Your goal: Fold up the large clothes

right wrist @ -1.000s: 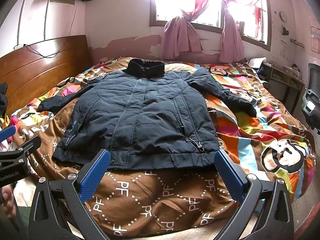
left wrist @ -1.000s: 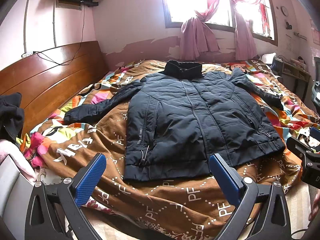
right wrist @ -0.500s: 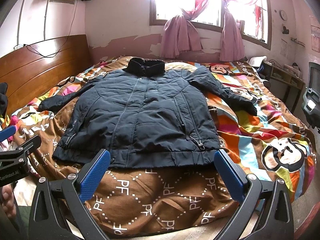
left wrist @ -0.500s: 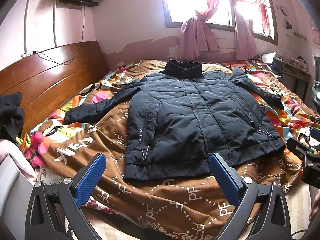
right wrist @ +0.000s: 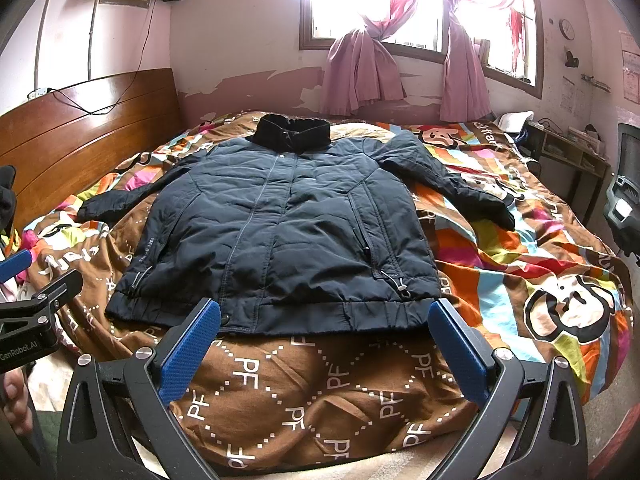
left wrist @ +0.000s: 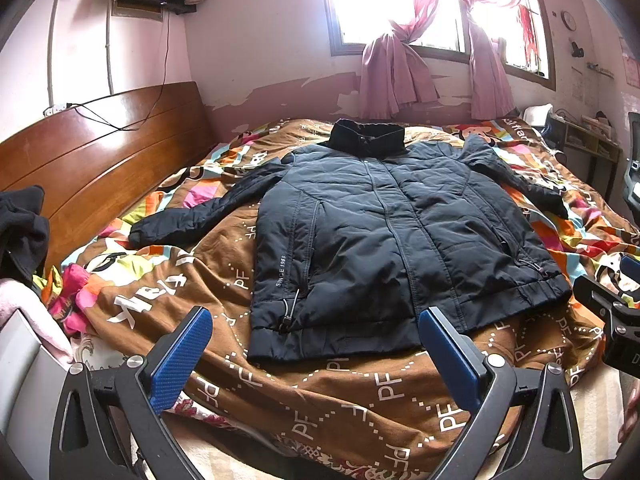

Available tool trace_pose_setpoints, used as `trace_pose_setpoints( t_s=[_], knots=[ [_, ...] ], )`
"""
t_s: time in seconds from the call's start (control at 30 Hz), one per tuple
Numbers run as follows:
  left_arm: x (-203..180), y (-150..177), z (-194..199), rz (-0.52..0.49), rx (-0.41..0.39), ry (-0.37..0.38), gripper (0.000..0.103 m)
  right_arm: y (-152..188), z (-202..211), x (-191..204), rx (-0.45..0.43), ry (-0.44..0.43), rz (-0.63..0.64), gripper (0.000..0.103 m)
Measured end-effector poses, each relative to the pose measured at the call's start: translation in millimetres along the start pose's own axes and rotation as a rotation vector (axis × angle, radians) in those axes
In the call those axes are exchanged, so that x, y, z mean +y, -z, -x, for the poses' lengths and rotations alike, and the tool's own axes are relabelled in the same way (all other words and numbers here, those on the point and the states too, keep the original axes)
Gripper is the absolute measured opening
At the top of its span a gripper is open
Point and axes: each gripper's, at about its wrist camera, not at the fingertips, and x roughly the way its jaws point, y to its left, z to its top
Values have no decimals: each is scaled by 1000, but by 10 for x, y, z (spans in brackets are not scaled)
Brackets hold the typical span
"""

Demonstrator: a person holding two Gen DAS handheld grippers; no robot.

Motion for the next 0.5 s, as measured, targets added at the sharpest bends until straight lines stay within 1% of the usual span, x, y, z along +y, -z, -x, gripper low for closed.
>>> trace_pose_setpoints(
  t_s=[0.5],
  knots=[
    [-6, 2, 0, -3, -1, -2, 103, -29, 9, -10, 2, -1, 0, 102]
  ],
)
